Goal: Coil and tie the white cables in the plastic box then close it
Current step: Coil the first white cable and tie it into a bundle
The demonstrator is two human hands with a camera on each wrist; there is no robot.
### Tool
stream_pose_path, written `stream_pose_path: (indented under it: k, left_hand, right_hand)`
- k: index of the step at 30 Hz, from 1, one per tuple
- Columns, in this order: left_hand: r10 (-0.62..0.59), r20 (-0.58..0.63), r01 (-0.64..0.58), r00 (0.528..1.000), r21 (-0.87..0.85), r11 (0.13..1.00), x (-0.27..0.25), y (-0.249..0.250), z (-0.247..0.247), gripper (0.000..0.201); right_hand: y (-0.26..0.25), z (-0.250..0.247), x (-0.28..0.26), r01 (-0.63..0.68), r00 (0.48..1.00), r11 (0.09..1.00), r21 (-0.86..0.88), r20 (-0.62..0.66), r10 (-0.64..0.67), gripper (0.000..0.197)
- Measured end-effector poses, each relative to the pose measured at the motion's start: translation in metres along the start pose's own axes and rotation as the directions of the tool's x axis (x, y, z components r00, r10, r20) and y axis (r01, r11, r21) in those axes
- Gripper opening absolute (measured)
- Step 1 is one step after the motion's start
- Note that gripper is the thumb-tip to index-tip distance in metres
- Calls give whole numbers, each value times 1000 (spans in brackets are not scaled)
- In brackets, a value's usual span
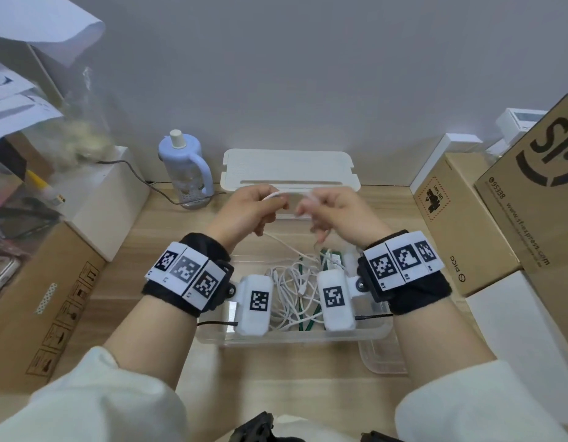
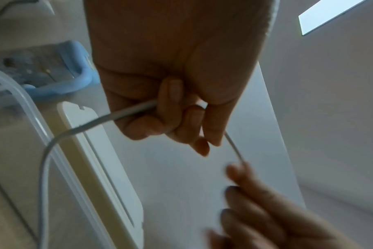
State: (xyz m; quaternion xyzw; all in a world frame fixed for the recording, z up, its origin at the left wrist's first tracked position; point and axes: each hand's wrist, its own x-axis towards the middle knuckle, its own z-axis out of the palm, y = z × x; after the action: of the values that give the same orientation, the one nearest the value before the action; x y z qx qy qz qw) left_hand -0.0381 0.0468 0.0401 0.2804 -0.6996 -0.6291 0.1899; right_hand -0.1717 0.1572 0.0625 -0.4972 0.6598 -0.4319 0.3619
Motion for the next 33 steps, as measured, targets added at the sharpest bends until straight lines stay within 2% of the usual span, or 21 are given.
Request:
stream_pose_path:
  k: [2,3,6,10,13,15,17,18,20,22,23,24,25,26,27,29,31,33]
  left_hand:
    - [6,-64,-5,998,13,1000,1,-10,-9,17]
    - [3,-88,0,996,32,999,2,-18,-13,17]
    - [-26,-101,27,994,7,1000,3,-44,-24,25]
    - [-137,-93,112,986,-234,966,4,-57,-33,34]
    - [-219,-145,170,965,-295,940,6,-58,-41,42]
    - [-287,-115,247,951,-275,929,4,-57,-44,52]
    - [-364,-77,320,928,-334,886,3,-54,-44,67]
    - [-392,-60,333,918,-423,843,2,-52,-44,74]
    - [-381,26,328,924,-563,758,1,-44,-42,75]
    - [-307,138,330,942,-556,763,0,-30,-39,55]
    - [-263,181,319,948,-542,777,0,-21,-35,44]
    - [-219,210,300,953,-534,790,1,-13,-30,35]
    - [-171,231,272,958,-535,800,1,-3,-23,30]
    - [-122,245,241,962,-548,801,2,6,-15,28]
    - [-74,253,211,965,-574,791,2,15,-8,27]
    - [14,234,141,972,-633,761,5,31,2,25]
    - [124,202,47,971,-675,736,8,38,2,24]
    - [203,172,-41,964,-660,750,11,36,-6,21]
  right_hand:
    - [-5,-7,-2,120,957,982,143,-278,-76,25]
    - [-9,-12,-3,172,933,961,218,-349,-87,27]
    - [-13,-21,-4,237,907,917,321,-411,-91,28]
    - [-5,-23,-3,224,885,920,323,-462,-53,29]
    - [2,-27,-4,238,824,904,355,-566,5,29]
    - [2,-29,-4,254,780,893,372,-625,39,29]
    - [1,-29,-3,246,766,895,373,-640,56,29]
    - [0,-28,-2,206,782,906,369,-619,75,28]
    - [1,-25,1,21,857,954,299,-497,137,26]
    - [5,-22,3,-208,925,975,76,-308,221,19]
    - [7,-18,4,-283,941,957,-69,-215,263,16]
    - [8,-12,4,-306,950,932,-195,-127,286,28]
    - [9,-5,6,-270,962,924,-270,-40,269,47]
    - [8,4,8,-200,974,942,-270,50,221,62]
    - [5,13,9,-139,976,968,-208,136,169,67]
    - [3,28,13,-111,957,994,-19,268,112,56]
    - [-1,31,13,-113,948,993,23,302,101,29]
    - [-1,26,11,-92,953,993,76,295,65,5]
